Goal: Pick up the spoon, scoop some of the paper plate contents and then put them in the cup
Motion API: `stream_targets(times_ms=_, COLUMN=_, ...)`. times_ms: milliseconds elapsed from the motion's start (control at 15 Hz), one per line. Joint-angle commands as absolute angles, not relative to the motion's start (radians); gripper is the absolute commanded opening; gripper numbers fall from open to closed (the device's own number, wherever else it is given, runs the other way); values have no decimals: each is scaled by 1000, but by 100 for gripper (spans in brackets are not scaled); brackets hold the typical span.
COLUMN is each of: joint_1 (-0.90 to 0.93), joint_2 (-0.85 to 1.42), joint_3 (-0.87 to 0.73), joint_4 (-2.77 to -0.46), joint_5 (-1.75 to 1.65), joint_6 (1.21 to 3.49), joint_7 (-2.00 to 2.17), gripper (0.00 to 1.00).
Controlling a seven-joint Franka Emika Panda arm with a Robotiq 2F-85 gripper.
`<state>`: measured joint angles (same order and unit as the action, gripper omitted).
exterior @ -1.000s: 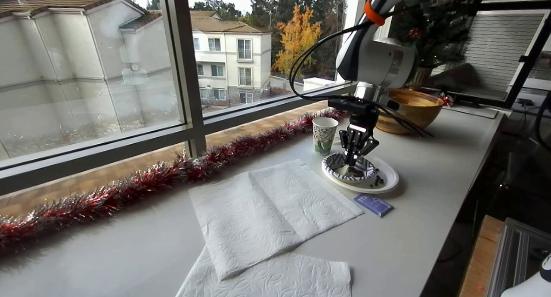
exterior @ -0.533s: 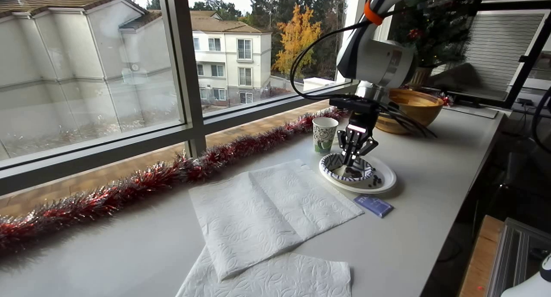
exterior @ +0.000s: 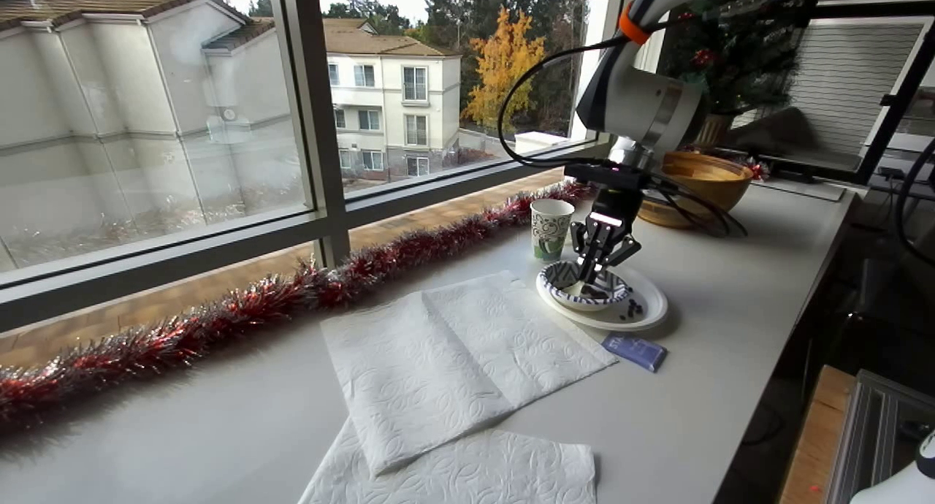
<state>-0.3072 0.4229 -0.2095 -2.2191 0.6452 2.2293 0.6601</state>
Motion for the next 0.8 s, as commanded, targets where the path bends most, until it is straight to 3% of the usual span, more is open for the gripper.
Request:
stream_targets(times_ms=0, joint_1=-321, joint_2=462, joint_3=-210, joint_4=-2183, joint_5=702, joint_6=2169, joint_7=588, gripper=3)
stream_targets(times_ms=733, joint_1=-290, joint_2=397, joint_3=-257, joint_4=-2209, joint_5=674, joint_6=2163, joint_7=598, gripper=3)
